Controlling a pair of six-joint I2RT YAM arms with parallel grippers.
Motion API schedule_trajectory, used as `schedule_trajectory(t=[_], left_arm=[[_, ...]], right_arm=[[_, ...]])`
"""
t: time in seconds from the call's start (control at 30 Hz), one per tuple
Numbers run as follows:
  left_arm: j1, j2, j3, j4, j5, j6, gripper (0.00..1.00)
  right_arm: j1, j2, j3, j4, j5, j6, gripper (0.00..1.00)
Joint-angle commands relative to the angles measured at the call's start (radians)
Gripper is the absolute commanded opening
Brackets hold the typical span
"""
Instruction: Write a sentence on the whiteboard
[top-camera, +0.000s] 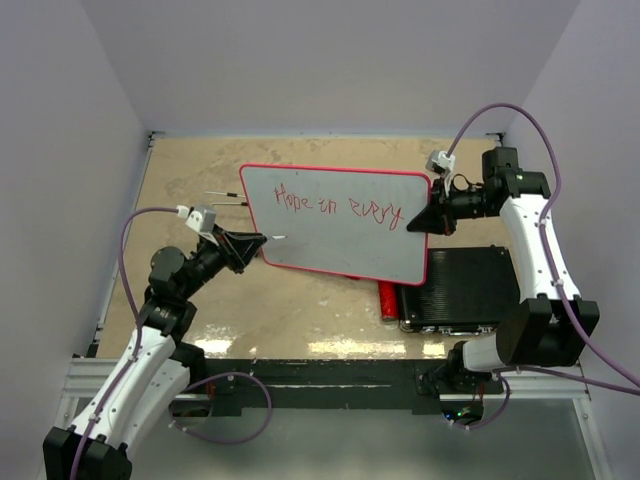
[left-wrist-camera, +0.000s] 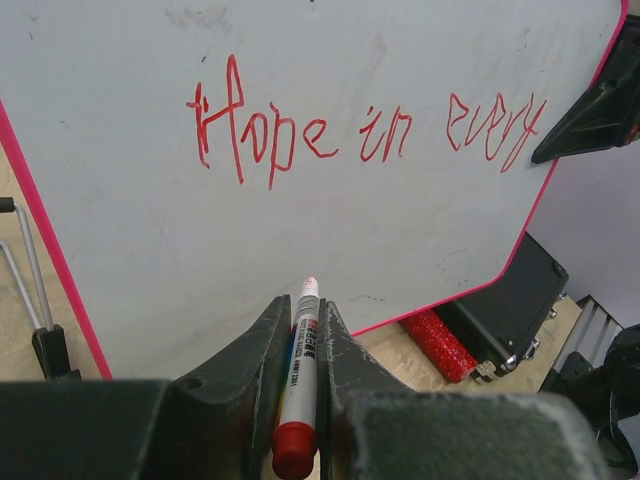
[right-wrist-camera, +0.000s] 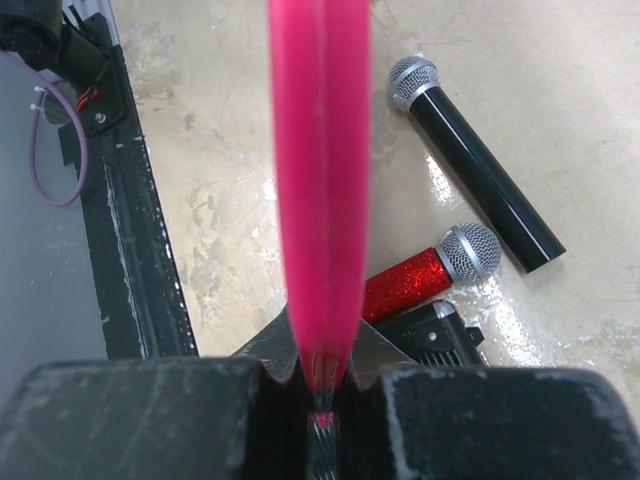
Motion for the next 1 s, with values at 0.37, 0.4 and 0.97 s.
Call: schedule_trajectory(t=[0.37,0.4,0.97], left_arm=[[0.007,-0.042,0.021,0.031,0.016,0.026,0.0],[0.006,-0.042,0.02,0.037,0.019,0.026,0.0],[0.007,-0.026,0.0,0.071,0.035,-0.001,0.0]], right_arm=[[-0.01,-0.113,0.061,0.05,-0.021,0.061,0.0],[-0.011,-0.114,0.058,0.053,-0.022,0.062,0.0],[-0.016,-0.125,0.018,0.064,-0.048,0.061,0.0]])
